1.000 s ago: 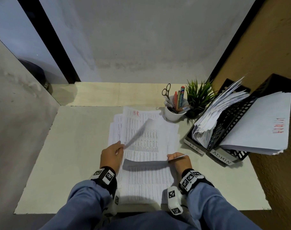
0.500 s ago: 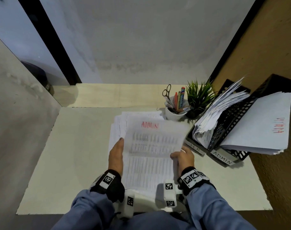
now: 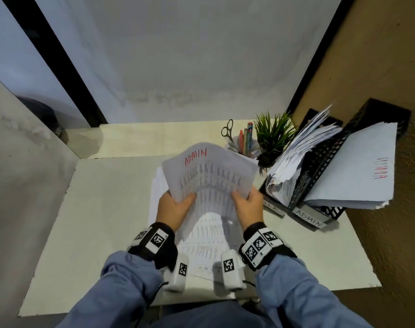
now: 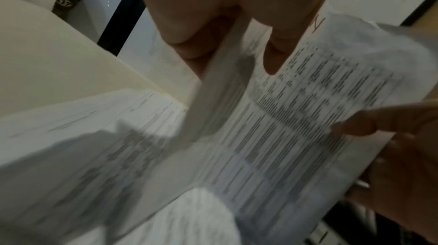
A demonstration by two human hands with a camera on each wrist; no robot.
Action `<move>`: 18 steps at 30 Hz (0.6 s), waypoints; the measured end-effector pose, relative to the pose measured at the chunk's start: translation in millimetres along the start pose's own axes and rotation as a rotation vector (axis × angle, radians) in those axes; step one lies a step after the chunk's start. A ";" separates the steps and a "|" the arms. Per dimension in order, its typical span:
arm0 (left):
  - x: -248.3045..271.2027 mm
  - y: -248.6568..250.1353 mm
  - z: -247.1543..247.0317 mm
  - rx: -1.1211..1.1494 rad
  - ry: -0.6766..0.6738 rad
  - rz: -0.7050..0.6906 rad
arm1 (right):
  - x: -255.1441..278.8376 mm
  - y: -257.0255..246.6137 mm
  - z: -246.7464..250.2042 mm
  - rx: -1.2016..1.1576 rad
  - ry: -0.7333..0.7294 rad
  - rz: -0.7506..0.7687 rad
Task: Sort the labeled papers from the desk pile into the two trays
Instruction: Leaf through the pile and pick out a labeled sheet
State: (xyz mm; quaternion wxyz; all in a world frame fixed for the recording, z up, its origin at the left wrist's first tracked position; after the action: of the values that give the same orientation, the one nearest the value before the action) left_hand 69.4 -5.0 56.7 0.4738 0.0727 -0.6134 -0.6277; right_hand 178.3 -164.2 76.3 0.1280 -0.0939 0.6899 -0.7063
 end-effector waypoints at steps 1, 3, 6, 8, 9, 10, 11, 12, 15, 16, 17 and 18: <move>-1.2 -9.3 -3.3 -0.056 -0.031 0.033 | 6.0 11.0 1.8 -0.018 -0.012 -0.085; 0.0 -13.0 -6.7 -0.128 -0.073 0.028 | 12.7 20.5 8.5 -0.037 -0.023 -0.168; 15.7 19.7 -14.8 -0.181 -0.144 -0.096 | 5.0 0.6 31.6 0.011 0.012 -0.105; 37.2 54.0 -23.4 -0.164 -0.187 -0.215 | -4.9 -26.2 56.4 -0.039 0.069 0.003; 51.2 72.5 -27.5 -0.131 -0.207 -0.282 | -10.3 -43.9 71.4 -0.046 0.093 0.084; 63.9 89.6 -31.7 -0.090 -0.222 -0.338 | -16.1 -57.8 89.7 -0.041 0.130 0.165; 75.8 105.3 -36.5 -0.053 -0.230 -0.389 | -21.1 -70.9 109.9 -0.027 0.185 0.234; 85.4 119.7 -42.6 -0.033 -0.226 -0.436 | -26.1 -79.0 132.5 -0.010 0.274 0.280; 109.4 156.9 -71.4 -0.024 -0.208 -0.605 | -30.7 -89.8 197.2 0.113 0.633 0.345; 117.0 167.8 -83.7 -0.035 -0.198 -0.666 | -30.1 -88.9 214.6 0.226 0.729 0.319; 125.7 177.5 -96.6 -0.050 -0.184 -0.732 | -29.9 -87.1 228.1 0.353 0.773 0.238; 132.2 185.3 -109.6 -0.050 -0.169 -0.800 | -32.7 -76.3 241.2 0.458 0.772 0.114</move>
State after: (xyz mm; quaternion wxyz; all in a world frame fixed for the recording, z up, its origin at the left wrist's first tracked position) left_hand 165.3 -135.0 251.0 0.1417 0.2420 -0.5580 -0.7810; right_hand 280.0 -382.0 161.2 -0.0824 0.2454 0.5173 -0.8157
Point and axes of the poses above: each hand's wrist, its own x-axis away from the middle knuckle, its own z-axis out of the back of the hand, y = z × x, the point moved 5 cm from there along -x, towards the middle knuckle, and after that the axes turned 13 degrees about z, right-handed, at the moved point
